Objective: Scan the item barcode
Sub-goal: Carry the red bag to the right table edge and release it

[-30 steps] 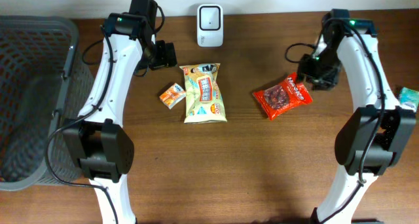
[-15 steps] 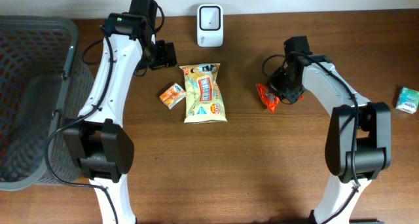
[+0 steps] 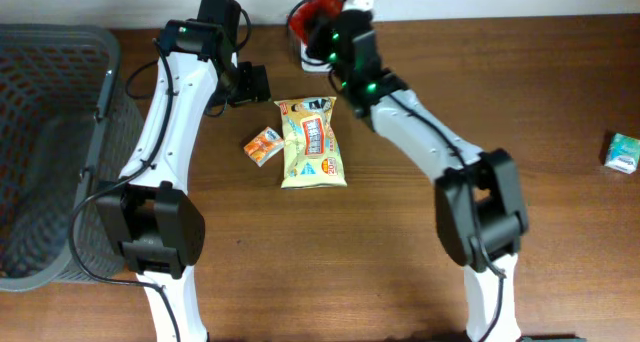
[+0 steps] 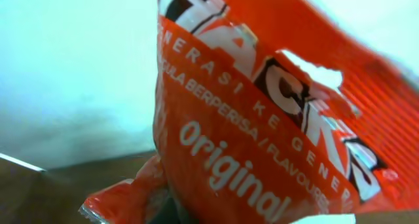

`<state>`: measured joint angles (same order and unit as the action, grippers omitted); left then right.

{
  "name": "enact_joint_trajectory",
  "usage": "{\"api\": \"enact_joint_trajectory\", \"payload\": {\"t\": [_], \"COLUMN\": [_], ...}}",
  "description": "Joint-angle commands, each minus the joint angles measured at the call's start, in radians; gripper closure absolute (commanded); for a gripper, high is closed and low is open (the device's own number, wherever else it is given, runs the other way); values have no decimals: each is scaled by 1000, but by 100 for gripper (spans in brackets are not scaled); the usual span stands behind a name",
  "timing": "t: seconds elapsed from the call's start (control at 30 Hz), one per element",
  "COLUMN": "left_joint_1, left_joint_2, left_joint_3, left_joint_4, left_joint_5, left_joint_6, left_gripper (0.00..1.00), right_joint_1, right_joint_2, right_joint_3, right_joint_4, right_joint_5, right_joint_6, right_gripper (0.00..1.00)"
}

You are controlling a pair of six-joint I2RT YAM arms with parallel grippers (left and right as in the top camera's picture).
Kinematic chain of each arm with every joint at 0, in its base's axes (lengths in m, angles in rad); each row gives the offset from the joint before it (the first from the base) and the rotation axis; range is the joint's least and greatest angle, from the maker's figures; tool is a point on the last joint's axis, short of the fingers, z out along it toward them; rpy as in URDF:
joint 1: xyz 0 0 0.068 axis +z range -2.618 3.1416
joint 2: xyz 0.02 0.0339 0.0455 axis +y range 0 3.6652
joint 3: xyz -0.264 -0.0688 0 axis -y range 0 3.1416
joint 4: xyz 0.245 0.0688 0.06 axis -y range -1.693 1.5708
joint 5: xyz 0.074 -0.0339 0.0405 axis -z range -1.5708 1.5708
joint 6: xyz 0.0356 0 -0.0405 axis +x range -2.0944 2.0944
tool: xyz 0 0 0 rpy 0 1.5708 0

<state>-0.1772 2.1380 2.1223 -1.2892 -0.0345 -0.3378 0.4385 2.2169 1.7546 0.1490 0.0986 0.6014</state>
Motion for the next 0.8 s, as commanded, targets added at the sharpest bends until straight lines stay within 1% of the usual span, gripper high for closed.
{"api": "enact_joint_trajectory", "payload": {"t": [0.0, 0.03, 0.13, 0.23, 0.33, 0.37, 0.4, 0.47, 0.53, 0.57, 0.6, 0.63, 0.67, 0.7, 0.77], "left_joint_1": [2, 2, 2, 2, 2, 2, 2, 2, 2, 1, 1, 1, 1, 1, 1], "left_joint_2": [10, 10, 10, 10, 10, 10, 10, 10, 10, 10, 10, 10, 10, 10, 10], "left_joint_3": [3, 3, 3, 3, 3, 3, 3, 3, 3, 3, 3, 3, 3, 3, 3], "left_joint_4": [2, 2, 2, 2, 2, 2, 2, 2, 2, 2, 2, 2, 2, 2, 2], "left_joint_5": [-7, -8, -7, -7, -7, -7, -7, -7, -7, -7, -7, -7, -7, -7, -7], "left_joint_6": [-10, -10, -10, -10, -10, -10, -10, -10, -10, -10, -10, -10, -10, -10, -10], "left_gripper": [1, 1, 1, 1, 1, 1, 1, 1, 1, 1, 1, 1, 1, 1, 1], "right_joint_1": [-8, -8, -9, -10, -13, -28, -61, -140, -278, -390, -465, -578, -645, -755, -874], "right_joint_2": [96, 100, 104, 132, 146, 128, 79, -20, -136, -193, -217, -229, -229, -218, -200], "right_joint_3": [11, 11, 11, 11, 11, 12, 12, 12, 12, 12, 12, 12, 12, 11, 11], "right_joint_4": [70, 82, 211, 278, 280, 281, 236, 91, -170, -335, -436, -577, -665, -782, -882], "right_joint_5": [71, 72, 82, 98, 96, 97, 97, 98, 98, 98, 97, 97, 98, 98, 97], "right_joint_6": [-11, -11, -18, -18, -18, -19, -19, -18, -18, -18, -18, -18, -18, -18, -18], "right_gripper": [87, 87, 88, 88, 89, 91, 93, 95, 94, 96, 96, 96, 96, 96, 96]}}
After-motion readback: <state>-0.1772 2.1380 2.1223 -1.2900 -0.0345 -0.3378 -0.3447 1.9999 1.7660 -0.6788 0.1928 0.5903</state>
